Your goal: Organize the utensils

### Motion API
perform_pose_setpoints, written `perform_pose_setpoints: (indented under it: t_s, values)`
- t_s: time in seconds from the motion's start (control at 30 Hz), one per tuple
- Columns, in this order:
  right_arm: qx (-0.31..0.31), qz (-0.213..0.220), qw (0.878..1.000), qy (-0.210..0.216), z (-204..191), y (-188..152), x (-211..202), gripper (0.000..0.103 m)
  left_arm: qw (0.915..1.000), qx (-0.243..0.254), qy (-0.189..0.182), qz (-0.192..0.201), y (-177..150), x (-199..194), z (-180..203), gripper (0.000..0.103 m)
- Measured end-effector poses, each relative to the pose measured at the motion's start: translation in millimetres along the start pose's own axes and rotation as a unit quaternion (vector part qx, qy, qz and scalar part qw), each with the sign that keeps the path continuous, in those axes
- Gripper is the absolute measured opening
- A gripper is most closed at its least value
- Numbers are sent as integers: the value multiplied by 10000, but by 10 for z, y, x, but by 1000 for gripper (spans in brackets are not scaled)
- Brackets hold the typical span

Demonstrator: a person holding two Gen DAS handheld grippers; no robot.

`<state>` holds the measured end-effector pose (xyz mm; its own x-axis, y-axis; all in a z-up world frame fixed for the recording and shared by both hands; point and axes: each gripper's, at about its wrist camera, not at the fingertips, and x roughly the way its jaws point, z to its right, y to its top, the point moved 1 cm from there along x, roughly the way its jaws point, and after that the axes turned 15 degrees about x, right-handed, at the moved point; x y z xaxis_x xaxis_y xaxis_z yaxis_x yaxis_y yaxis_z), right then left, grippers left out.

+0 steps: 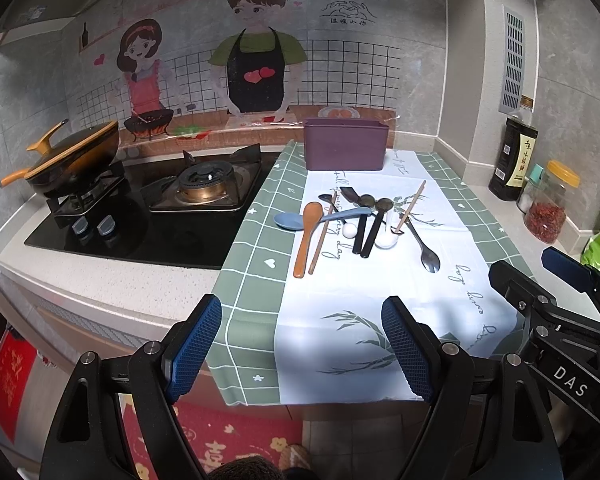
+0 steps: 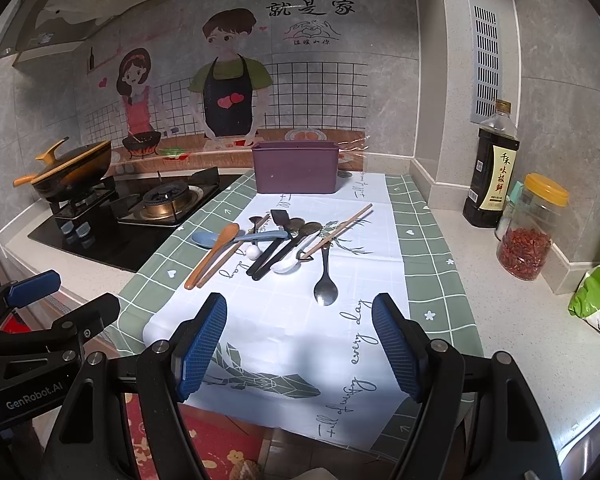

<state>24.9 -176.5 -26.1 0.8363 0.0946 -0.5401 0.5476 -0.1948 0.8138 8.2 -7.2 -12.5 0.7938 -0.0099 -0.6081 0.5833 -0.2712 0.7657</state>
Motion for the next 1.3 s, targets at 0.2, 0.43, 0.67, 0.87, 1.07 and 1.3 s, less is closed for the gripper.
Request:
perform_pose_setpoints:
  t_s: [0.2, 0.43, 0.67, 0.87, 1.07, 1.3]
  values:
    - [-23, 15, 10000, -24, 2, 2, 11, 73, 9999, -47, -78, -93, -16, 94, -29, 82]
    - [-115, 16, 9998, -162, 75, 63, 197, 66, 9999, -1, -127, -108, 121, 397, -216, 82]
    - [-141, -163, 9993, -295, 113, 316, 605, 62, 9988, -151, -411, -234, 333, 895, -572, 82]
    - [67, -293, 9979, -579, 175, 566, 922, 60, 9920, 256, -1140, -476, 596, 1476, -640, 83]
    - [324, -498, 9933, -990, 243, 600, 1095, 59, 9750, 393, -2116, -559, 880, 2017, -599, 81]
    - [698, -822, 9838, -1431, 444, 445, 1160, 59, 9723, 480, -2093, -920, 1043, 2513, -525, 59]
